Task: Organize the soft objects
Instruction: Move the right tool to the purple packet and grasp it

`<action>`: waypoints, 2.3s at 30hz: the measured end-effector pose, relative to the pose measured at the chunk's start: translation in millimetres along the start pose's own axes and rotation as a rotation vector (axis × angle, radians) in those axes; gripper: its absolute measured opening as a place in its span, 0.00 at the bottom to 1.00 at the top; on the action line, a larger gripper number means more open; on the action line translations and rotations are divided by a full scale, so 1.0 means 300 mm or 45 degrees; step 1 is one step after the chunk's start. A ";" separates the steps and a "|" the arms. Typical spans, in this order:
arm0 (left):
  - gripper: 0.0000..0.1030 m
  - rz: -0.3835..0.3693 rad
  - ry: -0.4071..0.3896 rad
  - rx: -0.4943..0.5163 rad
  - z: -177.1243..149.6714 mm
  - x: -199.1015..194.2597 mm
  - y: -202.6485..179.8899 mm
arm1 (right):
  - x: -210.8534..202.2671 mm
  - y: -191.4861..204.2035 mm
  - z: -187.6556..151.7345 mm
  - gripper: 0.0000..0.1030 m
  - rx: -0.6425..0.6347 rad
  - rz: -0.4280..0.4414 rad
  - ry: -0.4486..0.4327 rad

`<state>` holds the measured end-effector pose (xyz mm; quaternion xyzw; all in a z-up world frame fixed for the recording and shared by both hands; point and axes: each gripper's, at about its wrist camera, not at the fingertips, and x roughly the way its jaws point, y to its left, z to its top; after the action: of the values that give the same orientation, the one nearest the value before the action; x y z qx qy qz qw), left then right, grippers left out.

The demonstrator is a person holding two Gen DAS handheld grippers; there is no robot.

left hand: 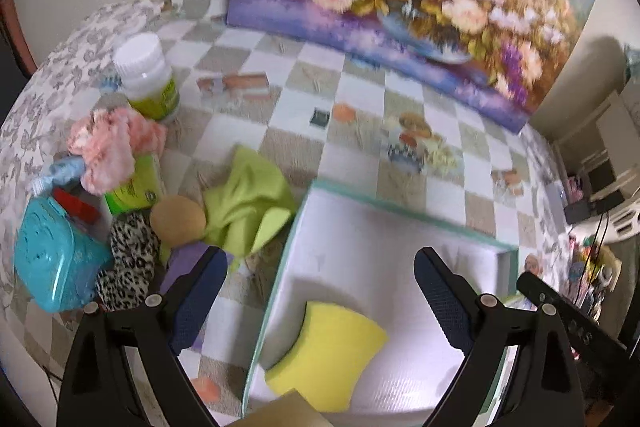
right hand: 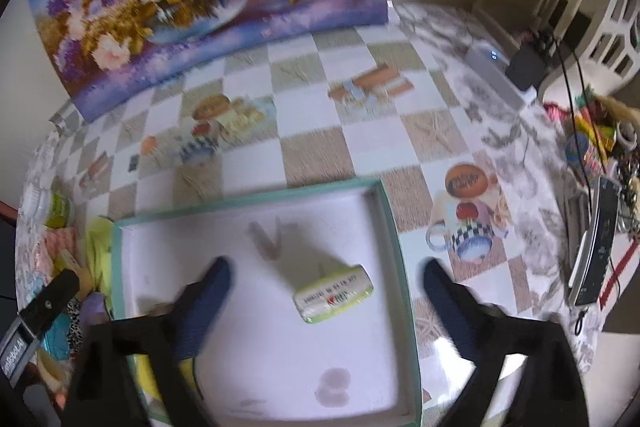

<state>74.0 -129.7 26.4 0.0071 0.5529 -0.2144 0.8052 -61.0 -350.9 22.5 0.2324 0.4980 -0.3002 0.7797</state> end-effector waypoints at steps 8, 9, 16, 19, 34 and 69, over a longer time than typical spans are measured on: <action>1.00 -0.050 -0.120 -0.090 0.051 -0.075 0.084 | -0.051 0.083 0.002 1.00 0.006 0.116 -0.078; 1.00 -0.064 -0.144 -0.116 0.059 -0.091 0.109 | -0.056 0.097 0.001 1.00 -0.001 0.125 -0.084; 1.00 -0.034 -0.270 -0.252 0.087 -0.195 0.280 | -0.085 0.234 -0.010 1.00 -0.107 0.161 -0.100; 1.00 0.050 -0.314 -0.287 0.098 -0.250 0.362 | -0.095 0.307 -0.024 1.00 -0.163 0.185 -0.091; 1.00 0.332 -0.356 -0.400 0.100 -0.351 0.696 | -0.075 0.660 -0.133 1.00 -0.367 0.297 0.004; 1.00 0.444 0.030 -0.215 0.094 -0.076 0.711 | 0.177 0.883 -0.331 0.82 -0.493 0.265 0.222</action>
<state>167.6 64.6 9.5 0.0378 0.5685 -0.0245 0.8214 78.2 -109.2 -48.6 0.1539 0.5851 -0.0957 0.7904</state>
